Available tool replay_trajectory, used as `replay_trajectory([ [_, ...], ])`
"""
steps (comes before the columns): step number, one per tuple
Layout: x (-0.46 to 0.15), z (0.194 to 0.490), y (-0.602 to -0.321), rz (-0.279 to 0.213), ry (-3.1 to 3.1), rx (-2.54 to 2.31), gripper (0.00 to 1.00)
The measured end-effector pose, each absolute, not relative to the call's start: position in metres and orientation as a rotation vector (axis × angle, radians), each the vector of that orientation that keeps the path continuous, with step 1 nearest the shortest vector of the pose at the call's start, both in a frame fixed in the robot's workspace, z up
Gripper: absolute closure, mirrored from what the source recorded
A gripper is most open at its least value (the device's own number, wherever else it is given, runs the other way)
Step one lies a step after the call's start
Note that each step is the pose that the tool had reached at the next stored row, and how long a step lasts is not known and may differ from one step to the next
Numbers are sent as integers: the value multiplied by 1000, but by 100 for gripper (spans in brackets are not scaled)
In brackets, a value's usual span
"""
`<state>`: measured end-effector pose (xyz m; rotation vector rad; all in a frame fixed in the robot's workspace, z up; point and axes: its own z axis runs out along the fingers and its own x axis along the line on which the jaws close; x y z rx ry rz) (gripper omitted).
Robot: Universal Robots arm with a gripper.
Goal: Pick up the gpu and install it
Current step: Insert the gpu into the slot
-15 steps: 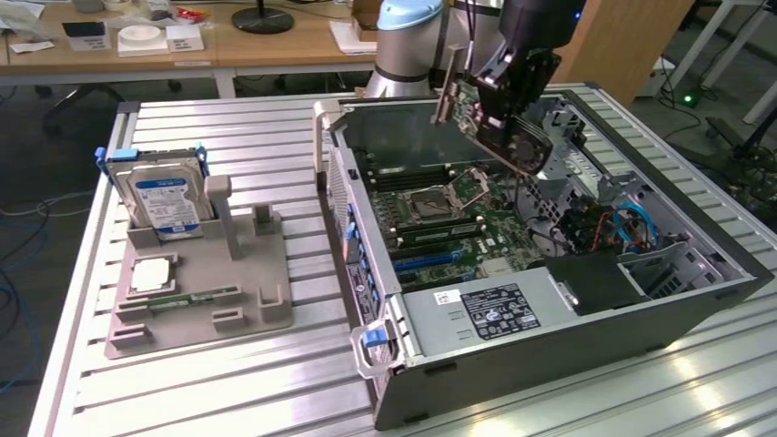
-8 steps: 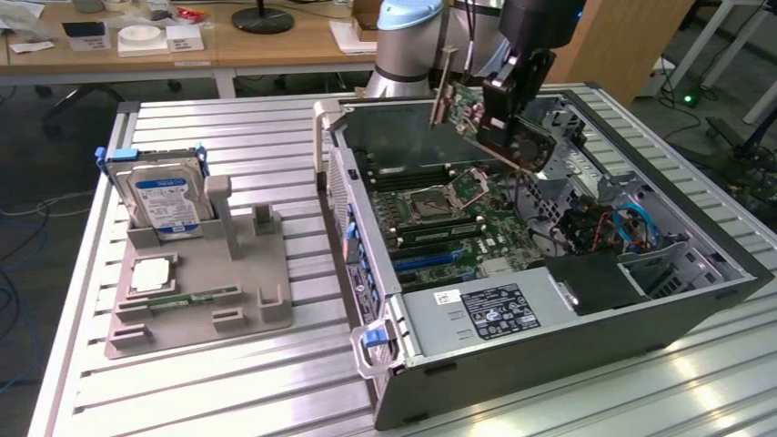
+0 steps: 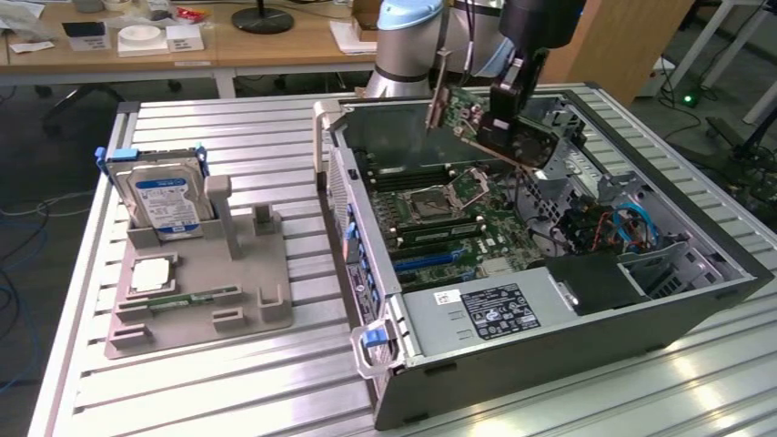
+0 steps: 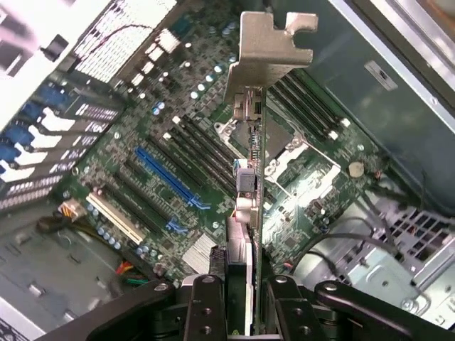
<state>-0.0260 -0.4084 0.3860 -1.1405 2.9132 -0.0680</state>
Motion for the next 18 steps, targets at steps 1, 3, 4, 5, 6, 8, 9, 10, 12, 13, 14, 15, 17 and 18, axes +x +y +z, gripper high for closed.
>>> replay_trajectory([
  [1,-26,386,-408,-68,2902,-1167,73],
  [3,-26,386,-408,-67,2884,-1210,73],
  [4,-26,386,-408,-67,2874,-1231,73],
  [5,-26,386,-408,-67,2864,-1254,73],
  [6,-26,386,-408,-67,2853,-1278,73],
  [8,-26,386,-408,-67,2829,-1329,73],
  [9,-26,386,-408,-66,2817,-1353,73],
  [10,-26,386,-408,-66,2805,-1378,73],
  [12,-26,386,-408,-66,2780,-1426,73],
  [13,-26,386,-408,-65,2768,-1448,73],
  [14,-26,386,-408,-65,2755,-1471,73],
  [15,-26,386,-408,-65,2743,-1493,73],
  [17,-26,386,-408,-64,2718,-1538,73],
  [18,-26,386,-408,-64,2704,-1561,73],
])
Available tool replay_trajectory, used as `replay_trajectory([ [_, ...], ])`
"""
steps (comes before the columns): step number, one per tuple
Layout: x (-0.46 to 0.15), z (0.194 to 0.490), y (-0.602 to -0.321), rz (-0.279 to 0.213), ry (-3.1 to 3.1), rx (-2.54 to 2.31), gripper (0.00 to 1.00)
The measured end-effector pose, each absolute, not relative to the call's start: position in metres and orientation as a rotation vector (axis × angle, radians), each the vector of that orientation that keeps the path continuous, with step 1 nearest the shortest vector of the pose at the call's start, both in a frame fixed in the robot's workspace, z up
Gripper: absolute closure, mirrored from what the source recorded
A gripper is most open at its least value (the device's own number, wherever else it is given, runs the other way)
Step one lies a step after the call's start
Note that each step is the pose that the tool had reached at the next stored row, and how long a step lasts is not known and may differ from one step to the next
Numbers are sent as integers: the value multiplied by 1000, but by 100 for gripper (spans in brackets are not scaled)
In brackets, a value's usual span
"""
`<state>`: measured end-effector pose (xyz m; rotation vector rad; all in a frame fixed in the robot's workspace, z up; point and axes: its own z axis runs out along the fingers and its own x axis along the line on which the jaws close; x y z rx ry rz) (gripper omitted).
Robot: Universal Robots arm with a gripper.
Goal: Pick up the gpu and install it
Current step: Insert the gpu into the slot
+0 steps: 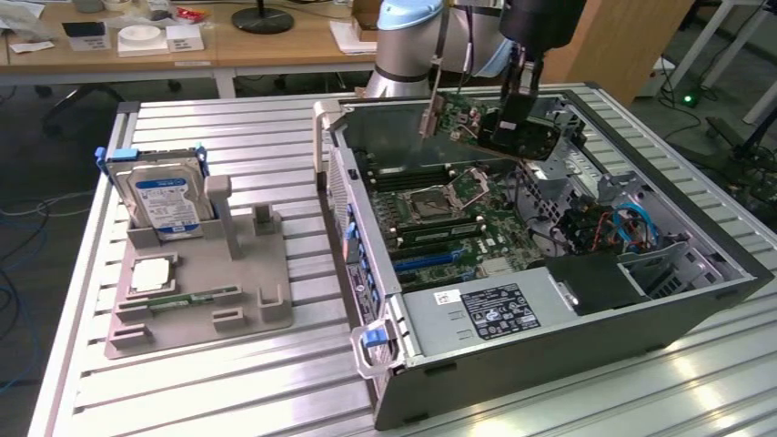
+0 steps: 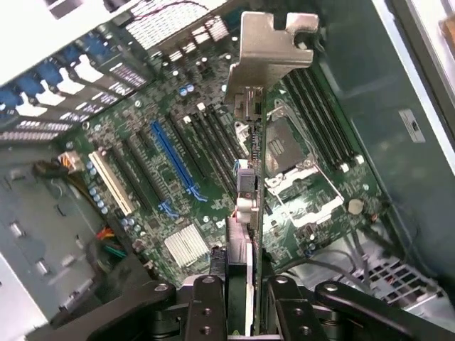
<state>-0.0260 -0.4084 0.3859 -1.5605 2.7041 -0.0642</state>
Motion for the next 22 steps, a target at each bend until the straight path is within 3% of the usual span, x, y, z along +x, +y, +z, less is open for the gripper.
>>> replay_trajectory([
  [22,-26,385,-408,-57,2348,-2046,73],
])
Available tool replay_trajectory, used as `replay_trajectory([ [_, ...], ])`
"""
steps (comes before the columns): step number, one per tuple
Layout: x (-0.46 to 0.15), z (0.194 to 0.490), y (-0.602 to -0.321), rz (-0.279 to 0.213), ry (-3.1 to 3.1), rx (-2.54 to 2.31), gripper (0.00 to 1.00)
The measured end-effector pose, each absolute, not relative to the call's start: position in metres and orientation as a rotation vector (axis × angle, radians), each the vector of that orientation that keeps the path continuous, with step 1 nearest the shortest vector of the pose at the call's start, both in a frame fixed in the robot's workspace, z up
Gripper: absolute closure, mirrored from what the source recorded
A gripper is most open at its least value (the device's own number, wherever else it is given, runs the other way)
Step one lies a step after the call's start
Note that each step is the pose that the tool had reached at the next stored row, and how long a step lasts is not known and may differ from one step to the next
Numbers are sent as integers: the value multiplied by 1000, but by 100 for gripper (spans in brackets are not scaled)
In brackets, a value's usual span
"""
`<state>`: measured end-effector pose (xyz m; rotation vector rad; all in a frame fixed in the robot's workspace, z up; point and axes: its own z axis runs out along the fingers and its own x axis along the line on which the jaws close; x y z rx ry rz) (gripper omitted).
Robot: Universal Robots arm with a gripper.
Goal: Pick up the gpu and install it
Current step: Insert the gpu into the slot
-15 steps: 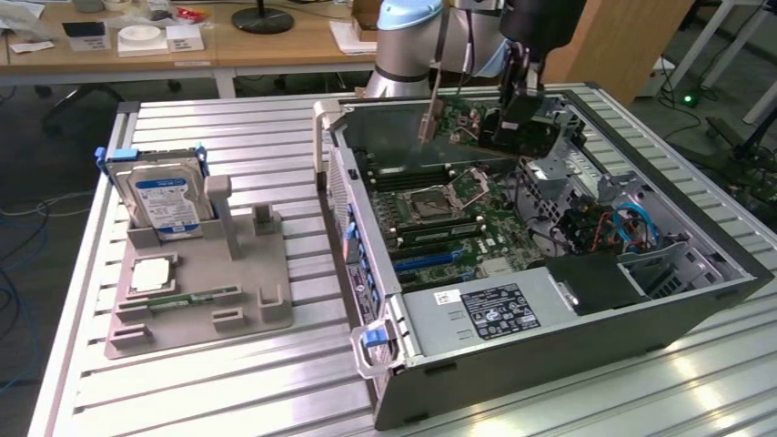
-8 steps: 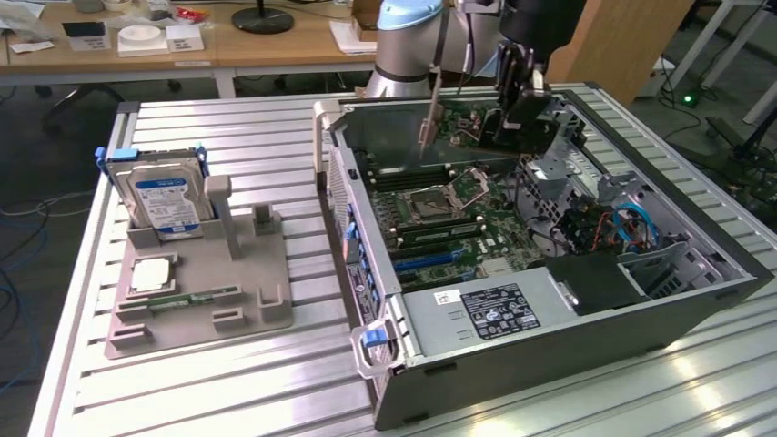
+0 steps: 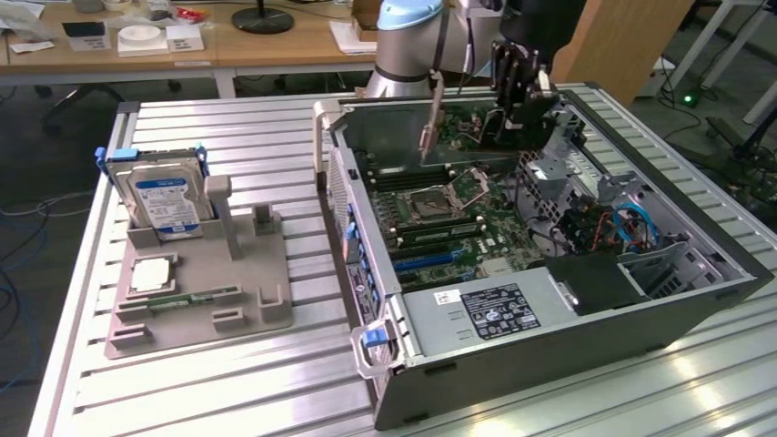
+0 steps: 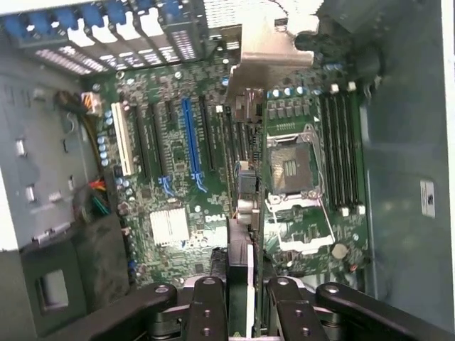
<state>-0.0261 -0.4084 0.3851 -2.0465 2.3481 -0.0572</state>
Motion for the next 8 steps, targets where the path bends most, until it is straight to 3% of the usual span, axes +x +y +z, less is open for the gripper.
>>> replay_trajectory([
  [8,-26,383,-408,-54,2192,-2209,73],
])
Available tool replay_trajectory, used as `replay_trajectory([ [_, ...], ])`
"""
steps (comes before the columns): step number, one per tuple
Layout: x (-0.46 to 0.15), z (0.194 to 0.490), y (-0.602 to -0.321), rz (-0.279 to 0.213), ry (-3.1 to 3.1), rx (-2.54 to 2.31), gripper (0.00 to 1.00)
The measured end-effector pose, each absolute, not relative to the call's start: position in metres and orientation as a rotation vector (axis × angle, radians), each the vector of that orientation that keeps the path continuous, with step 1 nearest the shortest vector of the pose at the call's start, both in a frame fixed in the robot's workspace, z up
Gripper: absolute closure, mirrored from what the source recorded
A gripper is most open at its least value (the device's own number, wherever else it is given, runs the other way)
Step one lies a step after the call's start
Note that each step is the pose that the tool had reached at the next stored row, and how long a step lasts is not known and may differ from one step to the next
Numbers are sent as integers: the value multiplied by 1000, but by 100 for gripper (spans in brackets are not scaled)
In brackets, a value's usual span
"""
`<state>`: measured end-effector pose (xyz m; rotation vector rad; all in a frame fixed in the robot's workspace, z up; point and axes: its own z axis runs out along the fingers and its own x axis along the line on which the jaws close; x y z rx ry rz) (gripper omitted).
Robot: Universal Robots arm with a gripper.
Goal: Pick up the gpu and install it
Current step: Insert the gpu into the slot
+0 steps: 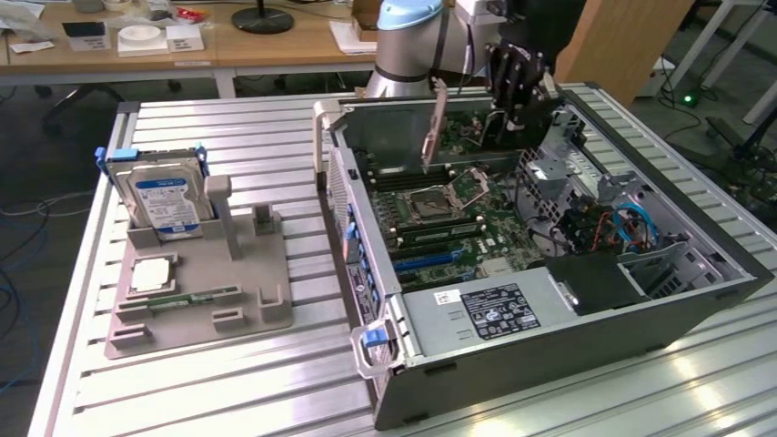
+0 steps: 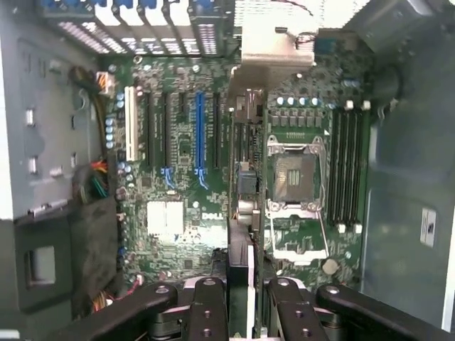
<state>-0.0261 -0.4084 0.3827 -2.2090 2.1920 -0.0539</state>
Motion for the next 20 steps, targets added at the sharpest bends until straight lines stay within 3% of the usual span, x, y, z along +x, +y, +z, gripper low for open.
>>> replay_trajectory([
  [20,-43,361,-407,-57,2209,-2192,73],
])
